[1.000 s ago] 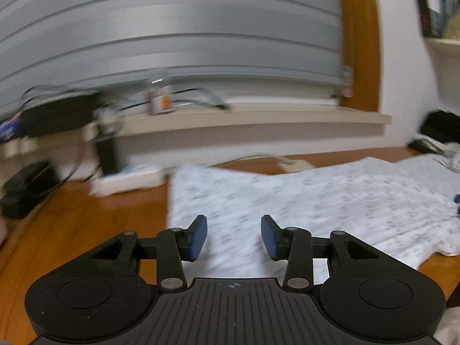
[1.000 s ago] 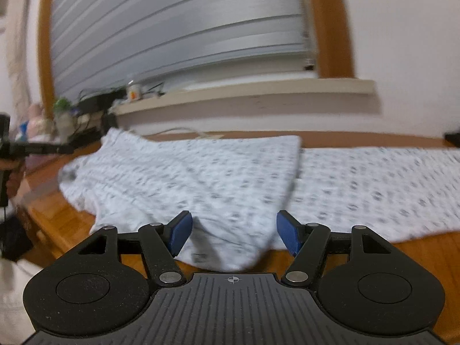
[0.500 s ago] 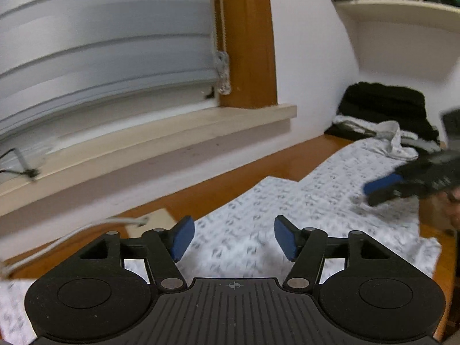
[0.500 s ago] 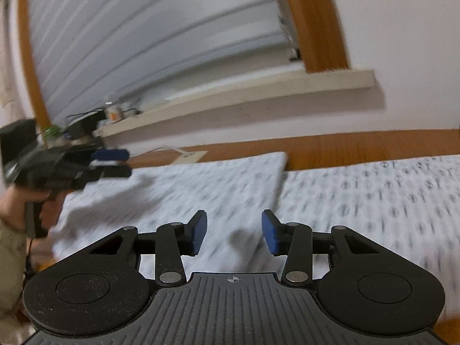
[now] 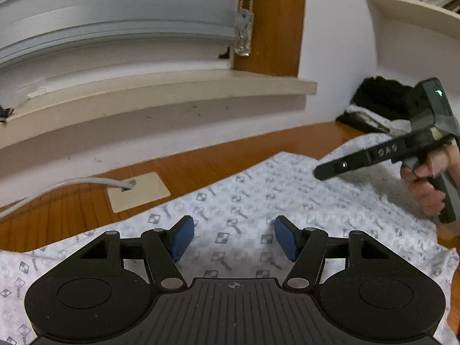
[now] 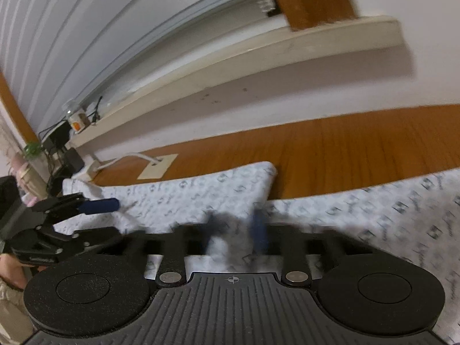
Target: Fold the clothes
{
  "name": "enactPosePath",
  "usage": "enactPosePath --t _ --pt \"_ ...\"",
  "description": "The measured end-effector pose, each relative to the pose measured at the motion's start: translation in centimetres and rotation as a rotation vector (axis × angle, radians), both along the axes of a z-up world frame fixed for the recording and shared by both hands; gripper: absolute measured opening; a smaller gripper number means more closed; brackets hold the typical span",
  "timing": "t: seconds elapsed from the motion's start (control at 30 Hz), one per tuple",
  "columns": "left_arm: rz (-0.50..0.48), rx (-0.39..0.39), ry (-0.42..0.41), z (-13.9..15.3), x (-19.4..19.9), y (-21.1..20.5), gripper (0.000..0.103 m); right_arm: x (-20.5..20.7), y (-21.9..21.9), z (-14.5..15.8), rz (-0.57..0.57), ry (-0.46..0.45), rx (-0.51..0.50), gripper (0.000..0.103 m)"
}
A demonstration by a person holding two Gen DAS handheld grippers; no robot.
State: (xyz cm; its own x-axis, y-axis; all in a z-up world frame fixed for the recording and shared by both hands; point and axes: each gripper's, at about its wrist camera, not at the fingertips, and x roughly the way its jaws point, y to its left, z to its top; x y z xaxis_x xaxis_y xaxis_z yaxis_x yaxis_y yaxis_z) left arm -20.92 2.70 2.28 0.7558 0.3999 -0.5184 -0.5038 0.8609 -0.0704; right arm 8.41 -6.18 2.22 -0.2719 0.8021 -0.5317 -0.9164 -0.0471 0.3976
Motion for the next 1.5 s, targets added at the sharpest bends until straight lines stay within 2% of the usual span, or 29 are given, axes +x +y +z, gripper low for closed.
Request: enactPosePath --t 0.17,0.27,0.33,0.4,0.57,0.67,0.73,0.8,0.83,0.93,1.03,1.17,1.37,1.43,1.5 --pt "0.032 0.029 -0.039 0.5 -0.9 -0.3 0.069 -2.2 -1.2 2.4 0.057 -0.014 0.131 0.004" --pt "0.091 0.051 -0.112 1.6 -2.5 -0.3 0.069 -4.8 -2.9 4.5 0.146 -0.035 0.206 0.004" --pt "0.121 0.036 -0.168 2.7 -4.2 0.1 0.071 -7.0 -4.5 5.5 0.241 -0.041 0.234 0.004" --pt "0.144 0.021 -0.213 3.8 -5.6 0.5 0.071 -9.6 -5.6 5.6 0.328 -0.06 0.229 0.004" --pt "0.145 0.03 -0.249 6.0 -7.1 0.2 0.075 -14.6 -7.2 4.6 0.499 -0.112 0.182 0.004" --pt "0.087 0.044 -0.208 5.8 -5.9 -1.1 0.076 -16.0 -7.1 3.6 0.527 -0.177 0.152 0.005" --pt "0.043 0.056 -0.172 5.1 -4.7 -2.1 0.077 -16.5 -6.9 3.1 0.545 -0.199 0.125 0.012" --pt "0.009 0.063 -0.123 4.2 -3.1 -2.7 0.077 -16.5 -7.3 2.8 0.556 -0.213 0.121 0.019" --pt "0.0 0.07 -0.101 3.7 -2.5 -3.0 0.077 -16.3 -7.7 2.9 0.554 -0.212 0.124 0.027" --pt "-0.018 0.084 -0.046 2.5 -1.3 -3.5 0.077 -14.9 -8.5 3.6 0.528 -0.193 0.133 0.031" --pt "-0.022 0.082 -0.039 2.1 -1.3 -3.8 0.077 -12.4 -9.2 4.1 0.455 -0.176 0.142 0.039" --pt "-0.006 0.083 -0.051 2.0 -2.4 -3.9 0.077 -9.6 -8.5 4.2 0.357 -0.185 0.141 0.039" --pt "-0.031 0.095 -0.052 2.7 -2.8 -4.7 0.077 -8.5 -6.8 3.3 0.267 -0.247 0.133 0.039" --pt "-0.015 0.106 -0.05 2.8 -3.2 -4.8 0.077 -8.9 -6.3 3.0 0.266 -0.235 0.136 0.039" --pt "0.015 0.113 -0.056 2.9 -4.1 -4.6 0.077 -9.6 -6.1 3.0 0.301 -0.184 0.144 0.039"
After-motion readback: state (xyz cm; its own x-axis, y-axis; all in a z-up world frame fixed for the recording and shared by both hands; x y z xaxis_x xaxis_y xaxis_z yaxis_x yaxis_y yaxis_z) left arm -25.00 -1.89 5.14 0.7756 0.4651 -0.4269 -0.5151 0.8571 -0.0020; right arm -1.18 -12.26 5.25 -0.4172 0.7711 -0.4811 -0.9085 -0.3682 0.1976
